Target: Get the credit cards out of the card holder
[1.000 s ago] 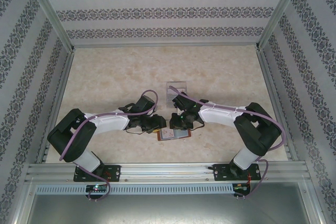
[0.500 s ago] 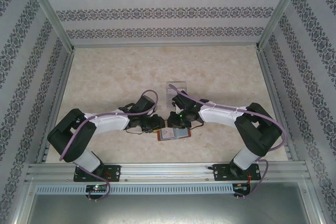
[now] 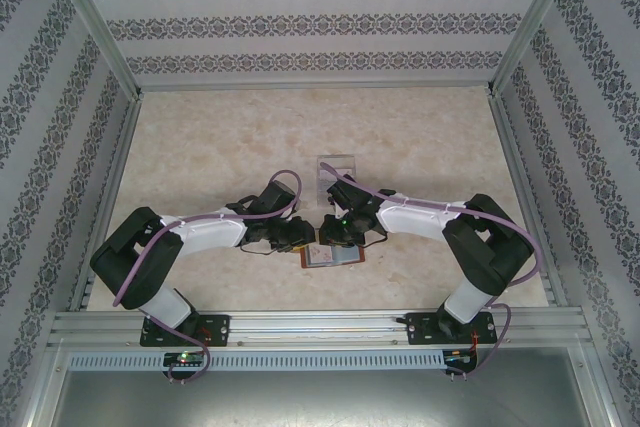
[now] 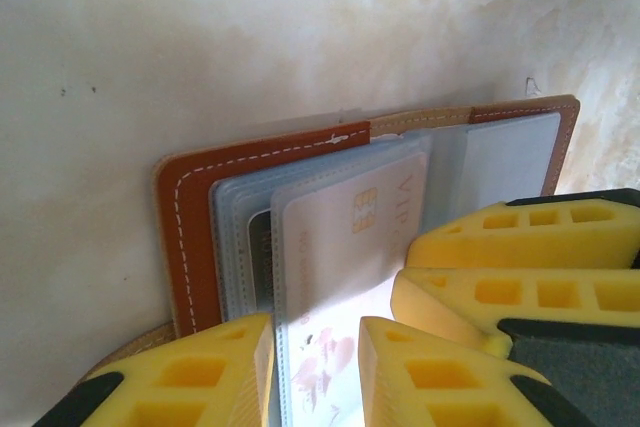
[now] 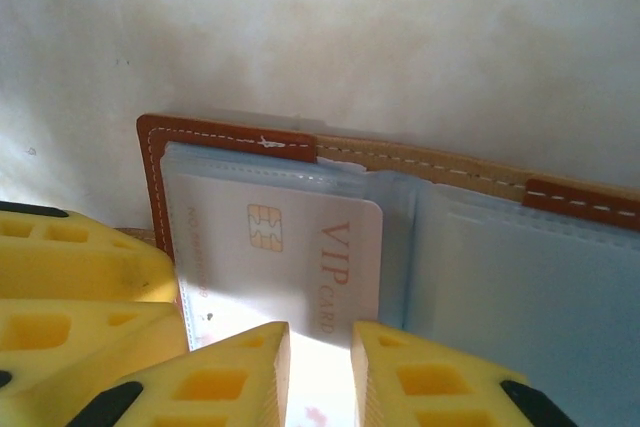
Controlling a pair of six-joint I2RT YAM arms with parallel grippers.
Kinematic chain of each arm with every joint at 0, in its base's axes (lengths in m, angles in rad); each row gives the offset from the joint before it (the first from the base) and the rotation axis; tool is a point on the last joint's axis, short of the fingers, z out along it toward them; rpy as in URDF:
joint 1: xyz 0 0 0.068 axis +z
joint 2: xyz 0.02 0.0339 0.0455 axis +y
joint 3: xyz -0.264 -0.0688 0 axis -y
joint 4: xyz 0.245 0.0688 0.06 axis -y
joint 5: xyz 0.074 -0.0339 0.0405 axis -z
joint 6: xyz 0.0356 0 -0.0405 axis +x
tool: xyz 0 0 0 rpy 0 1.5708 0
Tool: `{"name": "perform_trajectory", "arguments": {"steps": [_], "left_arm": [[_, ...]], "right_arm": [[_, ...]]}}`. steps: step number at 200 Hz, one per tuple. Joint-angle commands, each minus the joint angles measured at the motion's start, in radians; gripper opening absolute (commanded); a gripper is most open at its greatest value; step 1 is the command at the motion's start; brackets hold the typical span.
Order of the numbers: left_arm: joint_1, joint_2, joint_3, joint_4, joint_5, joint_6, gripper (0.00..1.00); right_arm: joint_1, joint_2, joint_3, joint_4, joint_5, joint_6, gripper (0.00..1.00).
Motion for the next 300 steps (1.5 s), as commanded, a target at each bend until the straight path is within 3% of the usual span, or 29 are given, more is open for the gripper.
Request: {"name": "perform_trajectory", "arguments": {"steps": [1,165,300], "left_arm": [[-0.009,-0.020,0.025,-0.037,-0.009,0.022,0.28],[-0.023,0.004,0.045,-0.017,0.004,0.012,0.19],[-0.040,0.104,0.039,-0.039,-0.005,0.045,0.09]], "right_arm": [[0.010,-0.023,0.020,-0.044,0.036,-0.011,0.29],[-0.003,-0.081,-0.010,-0.052,0.055,0.002,0.34],[-0.054,-0.079,-0.090,0.041,-0.014,0.016,0.21]]}}
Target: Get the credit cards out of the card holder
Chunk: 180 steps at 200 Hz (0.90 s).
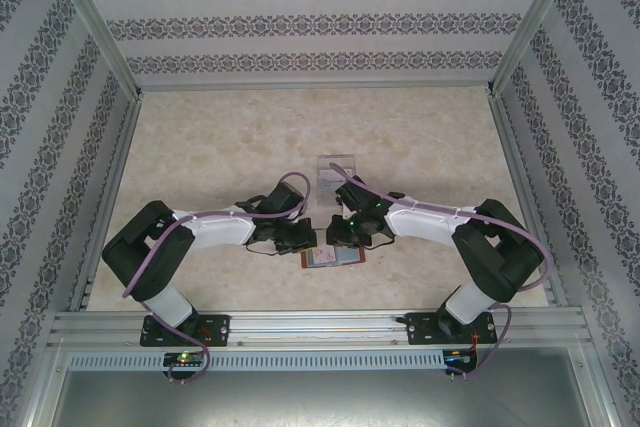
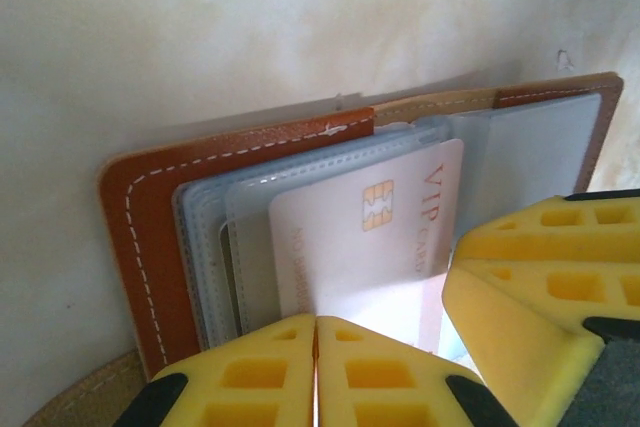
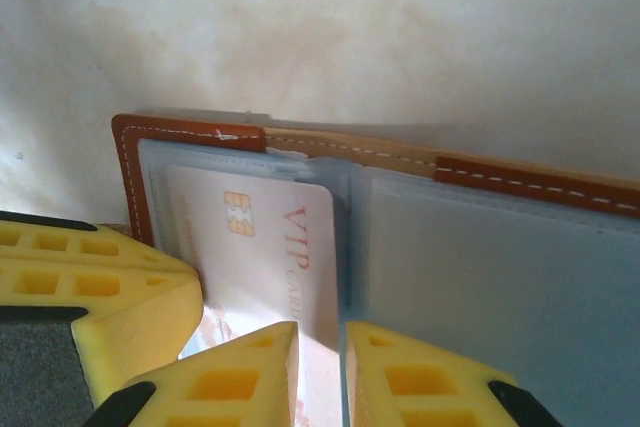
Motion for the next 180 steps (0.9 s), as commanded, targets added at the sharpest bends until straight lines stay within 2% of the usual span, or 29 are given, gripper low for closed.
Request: {"name": "perform_trajectory", "arguments": {"steps": [1,31,112,180], "left_arm": [[-0.009,0.031,-0.006,-0.023,-0.010,0.026,0.09],[-0.009,0.032,-0.011,-0.021,-0.013,0.026,0.08],[-0.009,0.057,-0.016,-0.007,-0.005,0.026,0.07],[-0.008,0.060,-0.010,-0.018,-0.008,0.030,0.07]], "right_arm": [[-0.014,-0.022,-0.022,0.017,-0.015,0.009,0.21],[-0.026,-0.022,-0.040,0.038,-0.032,0.008,0.21],[-0.053,-0.022,-0.118,0.231,-0.162,0.071,0.19],[-0.060,-0.040,-0.137,0.267,-0.182,0.087,0.15]]}}
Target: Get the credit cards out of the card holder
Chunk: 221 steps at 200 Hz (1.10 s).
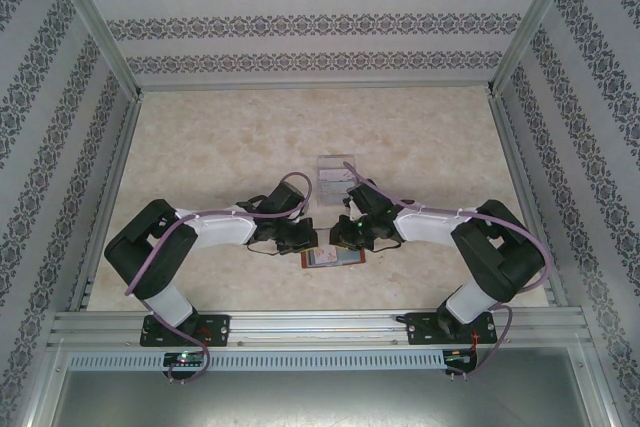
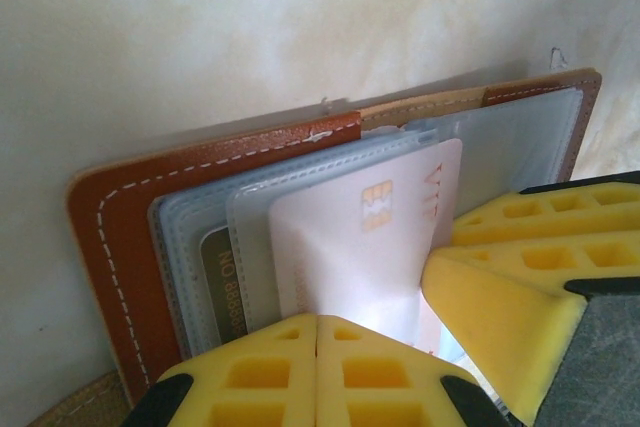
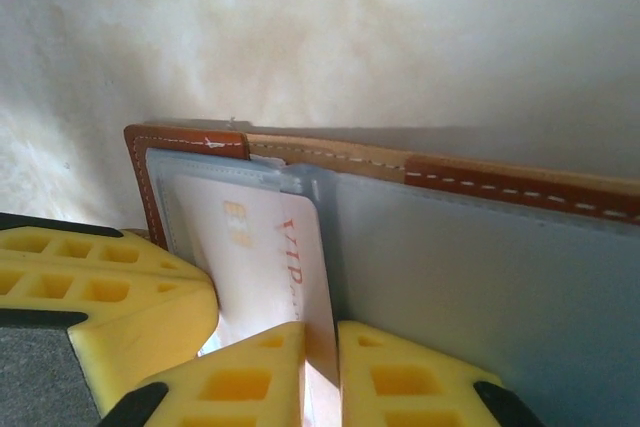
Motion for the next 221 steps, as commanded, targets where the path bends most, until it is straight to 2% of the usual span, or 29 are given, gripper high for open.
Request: {"name": "perform_trajectory", "arguments": {"steps": [1,78,221], "left_arm": [[-0.008,0.046,-0.010,-0.042,-0.023,0.026,0.07],[-0.009,0.047,0.001,-0.080,-0.034,0.046,0.07],[0.004,0.001,-0.007,-0.106,-0.044,0.051,0.07]], "right_arm": [[-0.001,-0.027,-0.013,0.059,-0.041,0.013,0.15],[-0.035,-0.066,-0.039,0.029,-0.028,-0.005,0.08],[-0.099,-0.173,-0.033,-0.188,0.069,-0.129,0.07]]}}
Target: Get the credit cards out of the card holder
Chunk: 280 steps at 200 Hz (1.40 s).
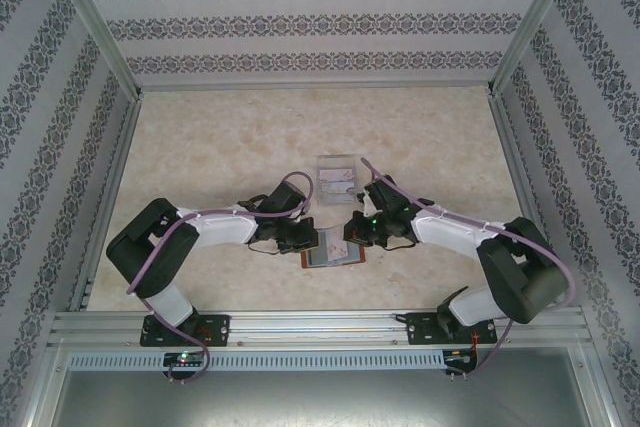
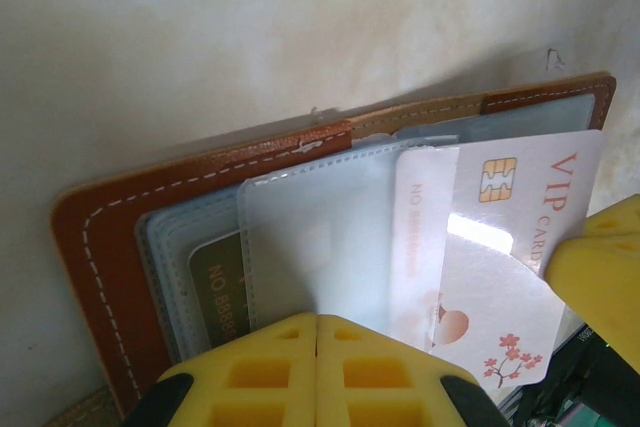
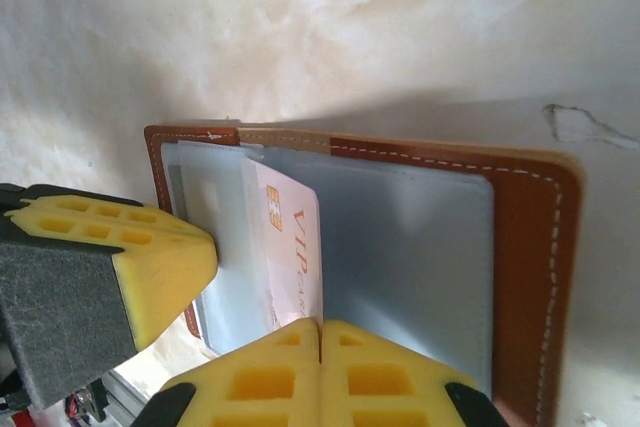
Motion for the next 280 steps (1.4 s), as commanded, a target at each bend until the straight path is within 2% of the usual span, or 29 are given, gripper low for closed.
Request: {"name": "perform_trajectory", "arguments": {"steps": [1,115,183,226,280], "left_arm": [[0.004,-0.009,-0.016,-0.104,-0.043,0.033,0.07],[0.005,-0.037,0.011,-0.157,-0.050,0.059,0.09],[0.005,-0.021,0.019,-0.141,-0.035,0.057,0.09],[0.005,-0.022,0.015,-0.135,-0.033,0.058,0.09],[0.005,-0.020,0.018,-0.132,-0.031,0.058,0.09]], "right_arm": [[-0.009,-0.022,-0.003,-0.065,0.050,-0.043,0.08],[-0.028,-0.058,0.002,-0.098,0.054,-0.078,0.08],[0.026,-0.027,0.033,-0.067,0.017,-0.056,0.10],[0.045,-0.032,0.050,-0.084,0.028,-0.038,0.18],[0.062,-0.050,0.055,-0.106,0.044,-0.018,0.18]]}}
